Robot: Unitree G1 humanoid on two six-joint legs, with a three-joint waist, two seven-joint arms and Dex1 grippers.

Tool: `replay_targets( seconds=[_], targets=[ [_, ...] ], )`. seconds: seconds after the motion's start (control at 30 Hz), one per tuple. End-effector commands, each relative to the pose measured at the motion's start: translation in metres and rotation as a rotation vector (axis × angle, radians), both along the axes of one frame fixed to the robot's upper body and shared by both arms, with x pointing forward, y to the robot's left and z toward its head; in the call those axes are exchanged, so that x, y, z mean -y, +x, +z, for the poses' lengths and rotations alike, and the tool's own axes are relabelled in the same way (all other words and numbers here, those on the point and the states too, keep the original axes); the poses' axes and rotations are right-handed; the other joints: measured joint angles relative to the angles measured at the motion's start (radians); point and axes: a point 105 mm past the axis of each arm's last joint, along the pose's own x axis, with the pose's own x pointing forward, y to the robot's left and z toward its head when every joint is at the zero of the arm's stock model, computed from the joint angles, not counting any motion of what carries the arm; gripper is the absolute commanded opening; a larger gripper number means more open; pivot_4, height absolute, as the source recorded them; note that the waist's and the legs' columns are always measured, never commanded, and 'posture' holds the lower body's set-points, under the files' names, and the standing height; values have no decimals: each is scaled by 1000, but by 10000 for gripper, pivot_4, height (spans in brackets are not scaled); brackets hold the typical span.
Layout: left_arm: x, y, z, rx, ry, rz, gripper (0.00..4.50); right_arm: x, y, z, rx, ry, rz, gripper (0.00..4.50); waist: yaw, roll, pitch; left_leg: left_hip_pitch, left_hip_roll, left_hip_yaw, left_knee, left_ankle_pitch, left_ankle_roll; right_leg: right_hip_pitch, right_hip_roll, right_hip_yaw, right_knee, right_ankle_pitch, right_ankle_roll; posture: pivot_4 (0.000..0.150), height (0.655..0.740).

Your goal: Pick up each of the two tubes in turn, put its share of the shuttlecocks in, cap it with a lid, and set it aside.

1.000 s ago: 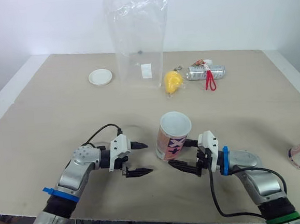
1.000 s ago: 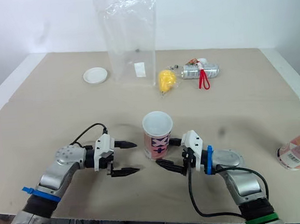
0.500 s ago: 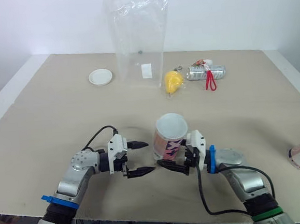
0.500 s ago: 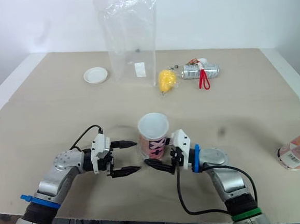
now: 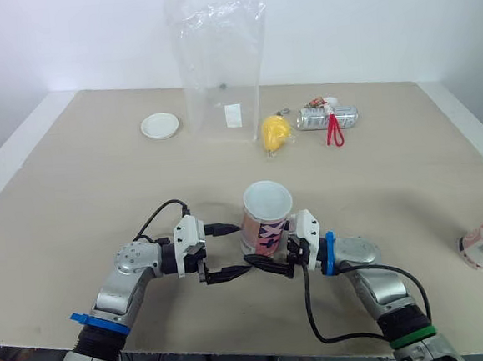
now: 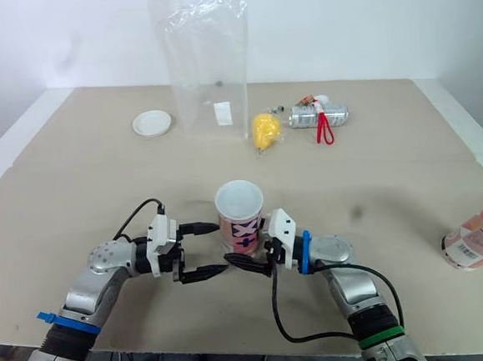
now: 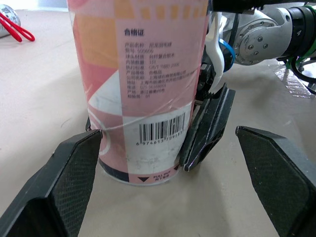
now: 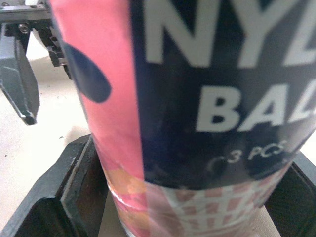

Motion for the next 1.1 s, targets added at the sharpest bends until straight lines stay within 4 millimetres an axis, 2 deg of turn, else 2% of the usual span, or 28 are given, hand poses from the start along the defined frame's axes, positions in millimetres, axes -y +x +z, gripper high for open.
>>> replay_targets(
  seconds=[0.03,0.37,0.5,0.53,0.8,0.97,1.03,1.1],
  targets=[
    [-5,4,9,53,-3,10,45000,-6,1,-7,-26,-10,15,44106,0,0,0,0,0,0,0,0,0,0,0,0,0,0,0,1500,7400],
    [-4,5,9,57,0,14,45000,-6,4,-5,-26,-4,20,44106,0,0,0,0,1,0,0,1,-1,0,1,0,0,1,-1,1500,7400],
    [-6,6,8,63,7,23,45000,-5,4,-7,-29,-10,25,33663,0,0,0,0,1,0,0,1,-1,0,1,0,0,1,-1,1500,7400],
    [-7,7,8,63,9,25,45000,-5,4,-6,-28,-10,26,32258,0,0,0,0,1,0,0,1,-1,0,1,0,0,1,-1,1500,7400],
    [-5,9,9,74,9,24,45000,3,3,0,-15,6,-14,31964,0,0,0,0,1,0,0,1,-1,0,1,0,0,1,-1,1500,7400],
    [2,4,12,74,3,-20,45000,38,6,20,6,124,-265,31964,10,0,0,-2,-1,-2,-1,1,-1,-1,0,1,0,-1,0,1500,7400],
    [3,3,12,72,4,-30,45000,57,7,26,18,159,-386,31964,12,0,0,-4,-3,-2,-1,1,-1,-2,-1,1,0,-1,0,1500,7400],
    [5,2,13,69,6,-51,45000,86,9,33,50,193,-571,31964,12,0,0,-6,-4,-2,-1,1,-1,-3,-3,1,0,-1,0,1500,7400]
  ],
)
